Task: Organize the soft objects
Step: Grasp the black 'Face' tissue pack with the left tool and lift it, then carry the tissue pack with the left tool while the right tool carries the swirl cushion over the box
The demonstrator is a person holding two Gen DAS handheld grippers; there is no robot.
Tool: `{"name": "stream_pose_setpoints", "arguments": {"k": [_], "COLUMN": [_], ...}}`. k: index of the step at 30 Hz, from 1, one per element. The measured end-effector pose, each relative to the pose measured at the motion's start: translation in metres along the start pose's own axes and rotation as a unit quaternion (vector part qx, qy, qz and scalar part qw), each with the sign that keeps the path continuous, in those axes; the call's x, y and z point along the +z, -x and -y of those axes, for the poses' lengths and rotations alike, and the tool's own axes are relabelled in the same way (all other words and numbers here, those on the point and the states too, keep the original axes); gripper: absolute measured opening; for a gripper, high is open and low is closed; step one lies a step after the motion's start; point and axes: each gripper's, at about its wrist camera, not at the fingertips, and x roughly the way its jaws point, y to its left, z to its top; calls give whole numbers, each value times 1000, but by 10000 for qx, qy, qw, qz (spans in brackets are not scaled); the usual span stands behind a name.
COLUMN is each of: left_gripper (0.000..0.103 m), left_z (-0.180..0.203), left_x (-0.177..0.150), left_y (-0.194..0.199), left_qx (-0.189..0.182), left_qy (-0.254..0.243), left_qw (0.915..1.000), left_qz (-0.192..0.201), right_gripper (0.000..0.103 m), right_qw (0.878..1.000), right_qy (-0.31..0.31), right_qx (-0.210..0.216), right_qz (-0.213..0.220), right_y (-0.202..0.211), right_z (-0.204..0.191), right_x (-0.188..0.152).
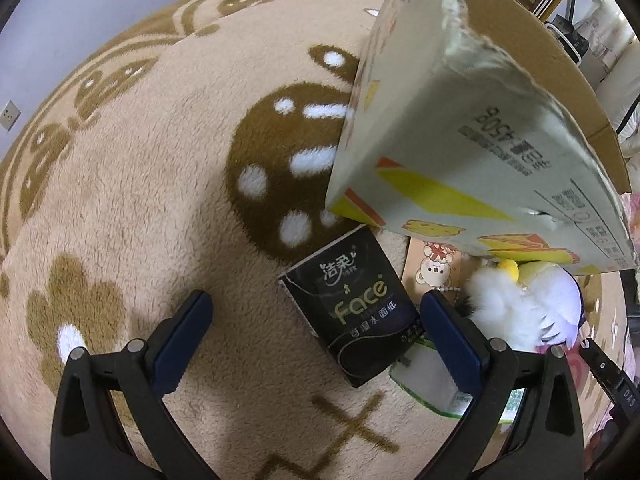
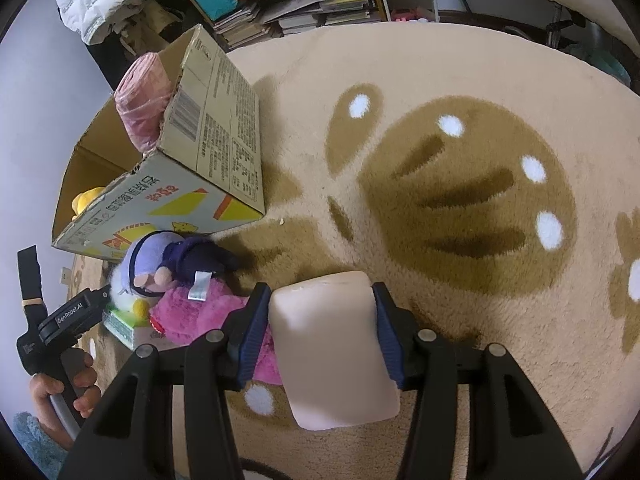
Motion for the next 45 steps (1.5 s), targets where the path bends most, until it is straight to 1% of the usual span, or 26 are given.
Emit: {"name": "stream_pose_setpoints", "arguments": {"k": [2,3,4,10,15,17,18,19,20,21,23,25,28,30,34,37,39,42,45], "left_gripper": [95,90,89,81,80,78,71,61,56,48,42,29,22,19,19,19,18,18,18], "left_z": [2,2,1,-3,-2,-2,-3,-3,-6,-7,-12,-15,-14,-11,-4,0,-1,-1,2], "left_x": [-5,-6,-7,-16,-18,-19,-20,-17,-14,-14,-12,-11,-11,-12,-11,-12,-12,-15,-19], "left_y": [0,-1,-1,1,-1,-2,-2,-2,-1,1,0,3,6,9,18,28,35,45,62], "left_qx": [-14,-56,-156,-151,-88,-106,-107,-83,-46,2,33,-31,1,133,190,445,476,359,489], "left_qy": [-17,-10,45,223,198,246,296,322,342,363,415,491,398,258,96,-81,-120,-154,-258], "left_qw": [10000,10000,9999,9996,9997,9996,9995,9994,9993,9992,9990,9986,9988,9989,9983,9957,9946,9939,9898], "left_qz": [9,-5,-39,6,64,55,63,81,122,172,170,204,282,369,549,810,911,1032,1317], "right_gripper": [55,55,55,55,55,55,55,55,55,55,54,53,51,50,45,42,41,39,37], "right_qw": [10000,10000,10000,10000,10000,10000,10000,10000,10000,10000,10000,9999,9999,9999,9998,9993,9988,9982,9969], "right_qy": [16,14,5,-48,-18,-8,-5,-1,6,22,70,104,113,76,56,164,262,373,460], "right_qx": [-14,-15,-15,15,-13,-19,-25,-27,-31,-44,-65,-82,-101,-93,-51,11,33,93,145], "right_qz": [-2,-3,-8,-70,-96,-96,-87,-73,-62,-46,-22,10,66,88,191,335,408,470,618], "right_y": [0,0,0,-2,-3,-3,-3,-3,-3,-2,-2,-1,1,2,8,13,16,18,24], "right_z": [0,1,1,2,4,5,4,4,3,3,-1,-5,-7,-6,-4,-9,-14,-19,-24], "right_x": [1,0,0,0,1,1,1,1,1,1,0,-1,-1,-1,-2,0,-1,-2,-4]}}
